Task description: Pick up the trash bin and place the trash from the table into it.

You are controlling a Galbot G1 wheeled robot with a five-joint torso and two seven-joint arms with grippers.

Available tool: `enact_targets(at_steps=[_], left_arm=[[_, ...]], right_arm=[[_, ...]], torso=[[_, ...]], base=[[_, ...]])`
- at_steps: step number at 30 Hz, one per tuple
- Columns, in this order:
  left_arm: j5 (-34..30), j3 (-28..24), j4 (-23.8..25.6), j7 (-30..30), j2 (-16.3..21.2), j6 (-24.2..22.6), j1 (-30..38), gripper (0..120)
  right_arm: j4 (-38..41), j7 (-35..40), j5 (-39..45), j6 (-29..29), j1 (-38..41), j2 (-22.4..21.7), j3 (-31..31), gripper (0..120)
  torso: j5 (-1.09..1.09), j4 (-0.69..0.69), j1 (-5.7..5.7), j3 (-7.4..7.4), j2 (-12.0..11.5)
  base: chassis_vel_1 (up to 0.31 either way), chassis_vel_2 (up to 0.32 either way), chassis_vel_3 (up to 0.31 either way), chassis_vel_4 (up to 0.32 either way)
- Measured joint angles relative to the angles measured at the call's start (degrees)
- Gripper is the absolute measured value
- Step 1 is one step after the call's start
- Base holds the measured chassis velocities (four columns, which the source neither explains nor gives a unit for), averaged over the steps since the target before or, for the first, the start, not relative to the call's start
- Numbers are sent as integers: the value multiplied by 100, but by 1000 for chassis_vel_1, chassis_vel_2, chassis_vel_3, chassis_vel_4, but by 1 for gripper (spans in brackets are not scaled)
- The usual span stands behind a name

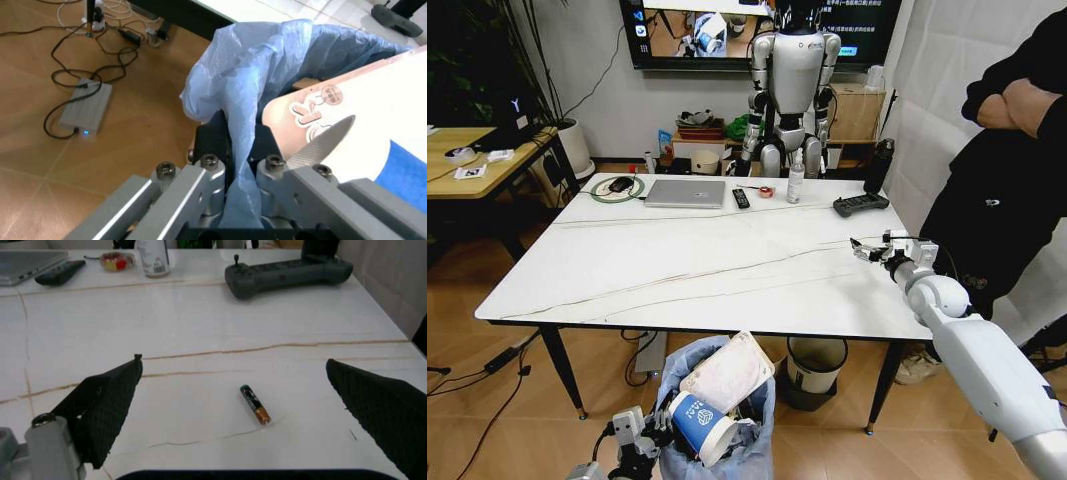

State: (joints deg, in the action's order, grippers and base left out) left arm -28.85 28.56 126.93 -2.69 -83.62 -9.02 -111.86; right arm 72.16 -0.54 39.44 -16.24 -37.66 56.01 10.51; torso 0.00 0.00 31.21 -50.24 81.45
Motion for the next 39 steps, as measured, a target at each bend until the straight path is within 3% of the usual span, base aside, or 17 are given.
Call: enact_targets(at_steps=[5, 39], left_arm=[[11, 15, 0, 2, -26, 1, 0, 0], [39, 58, 63, 10, -57, 18, -59, 0]], right_arm=[[-474, -150, -55, 73, 168, 92, -92, 100], [-1299, -448, -257, 243, 458, 426, -351, 100]], torso=[[0, 0, 0, 0, 0], [-1, 0, -1, 0, 0]], base=[[0, 0, 0, 0], [0, 0, 0, 0]])
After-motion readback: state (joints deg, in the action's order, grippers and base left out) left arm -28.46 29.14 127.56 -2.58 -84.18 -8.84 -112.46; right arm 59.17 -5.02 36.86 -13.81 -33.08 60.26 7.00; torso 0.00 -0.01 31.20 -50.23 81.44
